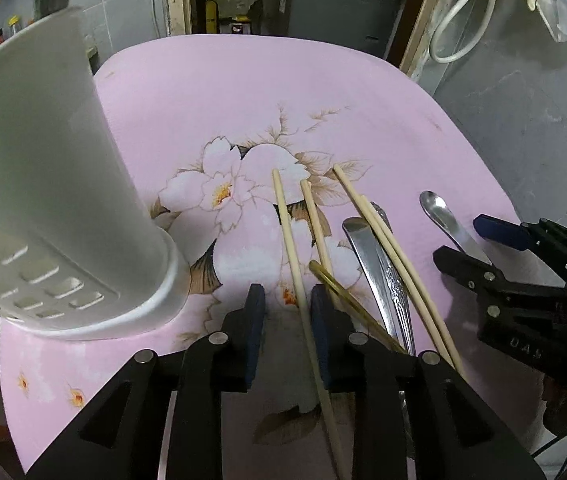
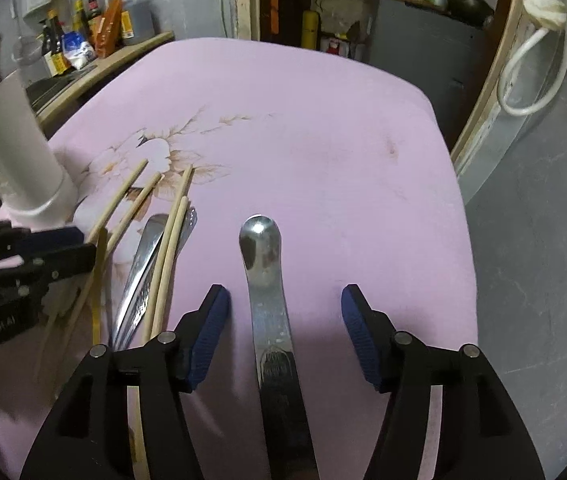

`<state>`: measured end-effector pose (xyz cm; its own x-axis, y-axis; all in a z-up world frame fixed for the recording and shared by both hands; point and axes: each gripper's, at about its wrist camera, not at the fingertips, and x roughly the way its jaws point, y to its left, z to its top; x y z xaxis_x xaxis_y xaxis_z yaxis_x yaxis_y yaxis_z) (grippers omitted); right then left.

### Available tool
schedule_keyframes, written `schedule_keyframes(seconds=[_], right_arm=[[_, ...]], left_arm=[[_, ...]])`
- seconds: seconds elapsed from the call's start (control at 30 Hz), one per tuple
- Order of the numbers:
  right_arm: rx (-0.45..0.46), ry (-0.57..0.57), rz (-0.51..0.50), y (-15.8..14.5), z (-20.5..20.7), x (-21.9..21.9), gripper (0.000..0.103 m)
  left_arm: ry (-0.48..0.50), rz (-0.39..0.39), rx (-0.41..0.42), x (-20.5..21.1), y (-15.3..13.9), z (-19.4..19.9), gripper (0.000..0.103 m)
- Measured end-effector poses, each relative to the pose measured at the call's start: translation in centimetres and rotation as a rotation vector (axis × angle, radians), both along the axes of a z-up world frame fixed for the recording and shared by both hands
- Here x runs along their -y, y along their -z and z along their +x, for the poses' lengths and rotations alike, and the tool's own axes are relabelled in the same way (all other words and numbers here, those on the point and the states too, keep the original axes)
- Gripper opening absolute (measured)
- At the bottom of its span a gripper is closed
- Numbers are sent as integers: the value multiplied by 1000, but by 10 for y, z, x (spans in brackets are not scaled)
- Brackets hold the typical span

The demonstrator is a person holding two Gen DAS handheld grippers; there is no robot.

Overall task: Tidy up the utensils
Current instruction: 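Grasp a chopstick with the left tool while the right tool grasps a spoon, then lift the chopstick with the left tool while the right tool lifts the spoon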

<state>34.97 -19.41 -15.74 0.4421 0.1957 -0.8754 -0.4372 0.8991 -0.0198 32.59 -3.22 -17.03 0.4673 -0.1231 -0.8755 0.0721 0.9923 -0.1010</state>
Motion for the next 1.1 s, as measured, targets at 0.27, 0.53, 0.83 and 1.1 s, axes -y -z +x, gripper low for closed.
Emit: schedule_keyframes(seconds=[0.27, 0.53, 0.83, 1.1], right_arm=[[-86, -48, -7, -7, 3, -3, 31], [-85, -2, 107, -16, -6, 14, 13], [102, 40, 255, -42, -55, 22, 13], [274, 95, 365, -89, -73, 12, 13]], left_arm=[[-34, -89, -34, -16, -6, -5, 4], [-33, -144, -3, -20, -18, -36, 2], [-38, -285, 190, -32, -58, -78, 2], [-50, -303, 392, -37, -109, -91, 2]])
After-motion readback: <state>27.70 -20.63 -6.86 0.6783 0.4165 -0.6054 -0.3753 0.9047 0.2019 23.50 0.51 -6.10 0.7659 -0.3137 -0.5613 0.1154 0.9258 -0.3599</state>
